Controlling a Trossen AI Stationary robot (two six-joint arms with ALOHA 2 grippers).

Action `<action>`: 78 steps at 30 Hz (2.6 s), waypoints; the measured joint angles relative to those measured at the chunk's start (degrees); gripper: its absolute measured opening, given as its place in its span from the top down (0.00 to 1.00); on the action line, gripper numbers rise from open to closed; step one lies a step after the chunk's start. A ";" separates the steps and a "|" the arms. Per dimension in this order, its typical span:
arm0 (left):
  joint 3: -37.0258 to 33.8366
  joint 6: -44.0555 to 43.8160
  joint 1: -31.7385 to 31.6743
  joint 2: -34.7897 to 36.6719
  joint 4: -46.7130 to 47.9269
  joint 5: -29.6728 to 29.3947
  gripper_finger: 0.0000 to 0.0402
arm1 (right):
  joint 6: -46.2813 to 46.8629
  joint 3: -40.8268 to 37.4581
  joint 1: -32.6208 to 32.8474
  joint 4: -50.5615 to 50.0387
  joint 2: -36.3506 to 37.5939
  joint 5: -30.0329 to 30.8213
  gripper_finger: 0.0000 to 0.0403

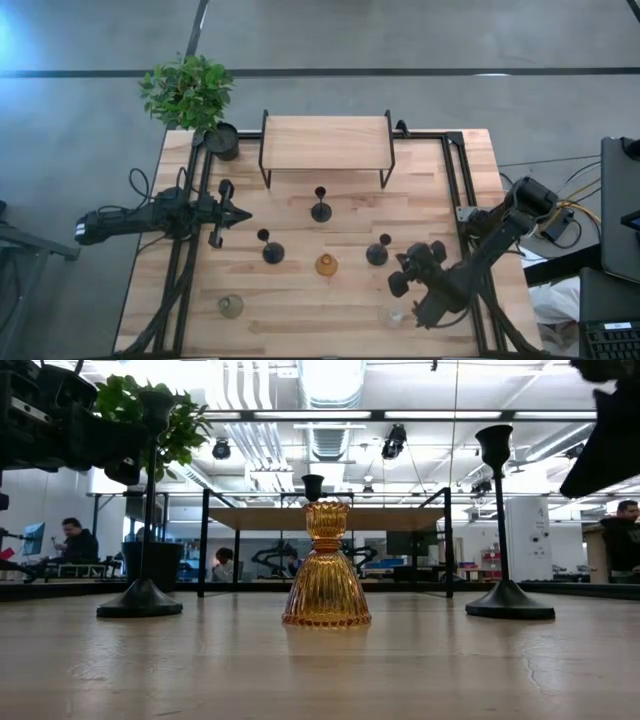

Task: Pick & Place candle stick holders
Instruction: Put the right black candle holder on the shelf

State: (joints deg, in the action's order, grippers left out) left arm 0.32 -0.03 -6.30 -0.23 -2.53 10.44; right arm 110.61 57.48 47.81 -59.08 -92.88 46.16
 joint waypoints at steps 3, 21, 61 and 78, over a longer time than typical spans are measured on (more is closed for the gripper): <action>0.00 -0.02 0.02 0.00 0.00 0.00 0.96 | -4.45 -1.82 -1.11 4.07 1.63 -0.79 0.87; 0.02 -0.02 0.00 0.00 0.00 0.00 0.96 | -25.87 -3.40 -3.00 7.44 2.40 4.02 0.54; 0.02 -0.01 0.02 0.00 0.00 0.01 0.96 | -38.07 -4.36 -10.53 17.02 2.36 2.84 0.91; 0.00 0.00 0.01 0.00 0.00 0.01 0.96 | -44.36 -3.05 -13.33 17.49 10.51 2.59 0.97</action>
State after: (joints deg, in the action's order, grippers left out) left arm 0.32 -0.03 -6.29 -0.23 -2.52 10.45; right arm 66.25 54.43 34.48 -41.59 -82.37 48.75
